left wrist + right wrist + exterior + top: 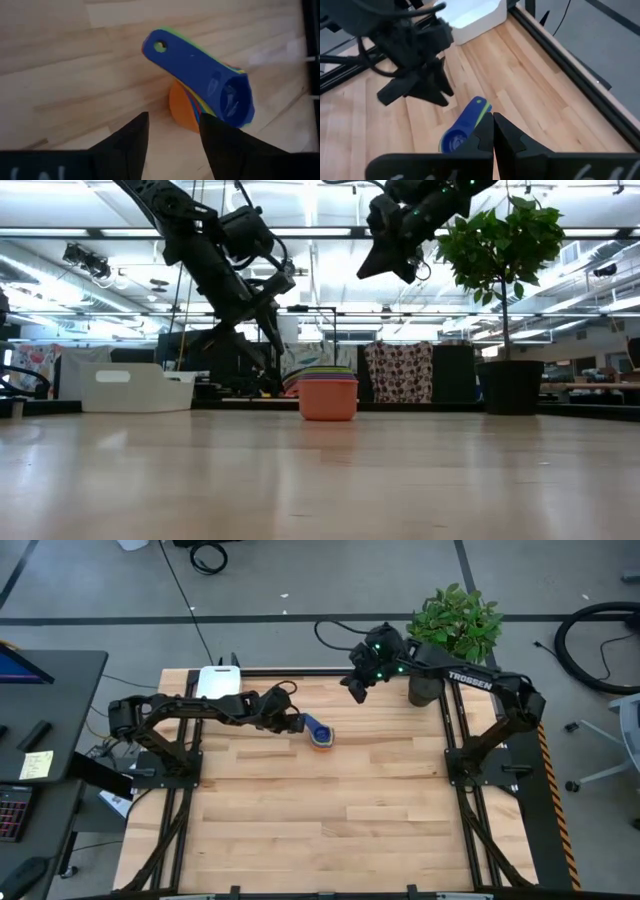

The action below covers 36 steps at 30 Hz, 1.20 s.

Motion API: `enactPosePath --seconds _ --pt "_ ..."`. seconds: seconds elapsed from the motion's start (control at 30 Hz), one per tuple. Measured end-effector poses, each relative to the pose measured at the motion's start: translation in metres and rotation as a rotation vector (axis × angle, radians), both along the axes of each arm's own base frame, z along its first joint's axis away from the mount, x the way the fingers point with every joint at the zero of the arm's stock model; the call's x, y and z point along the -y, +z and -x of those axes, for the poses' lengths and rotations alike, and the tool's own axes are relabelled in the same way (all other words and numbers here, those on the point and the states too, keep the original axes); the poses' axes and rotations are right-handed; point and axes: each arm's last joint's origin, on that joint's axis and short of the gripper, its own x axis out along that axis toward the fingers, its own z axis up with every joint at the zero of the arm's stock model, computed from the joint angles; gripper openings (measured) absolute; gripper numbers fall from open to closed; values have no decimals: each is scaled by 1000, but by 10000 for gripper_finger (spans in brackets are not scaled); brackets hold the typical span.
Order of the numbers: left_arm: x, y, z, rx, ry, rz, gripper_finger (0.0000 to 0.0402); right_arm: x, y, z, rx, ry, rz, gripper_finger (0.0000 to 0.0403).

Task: Nest measuring cups in basket
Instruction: Adjust the measuring cups

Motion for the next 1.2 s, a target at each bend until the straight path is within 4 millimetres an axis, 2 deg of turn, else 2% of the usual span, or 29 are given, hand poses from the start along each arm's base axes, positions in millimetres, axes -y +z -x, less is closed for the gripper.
enactPosePath --seconds 0.27,0.47,0.63,0.9,1.2 --pt "0 0 0 44 195 123 185 -6 -7 -2 -57 17 -30 4" --pt "1 0 -1 58 279 156 185 -7 -7 -2 -57 22 -34 4" --pt "0 -8 -4 62 361 206 185 -7 -7 -2 -57 23 -35 4" --pt "4 -19 -21 135 386 236 185 -11 -13 3 -128 65 -82 5" --pt "1 -23 -24 159 453 235 185 -12 -14 2 -135 68 -83 5"
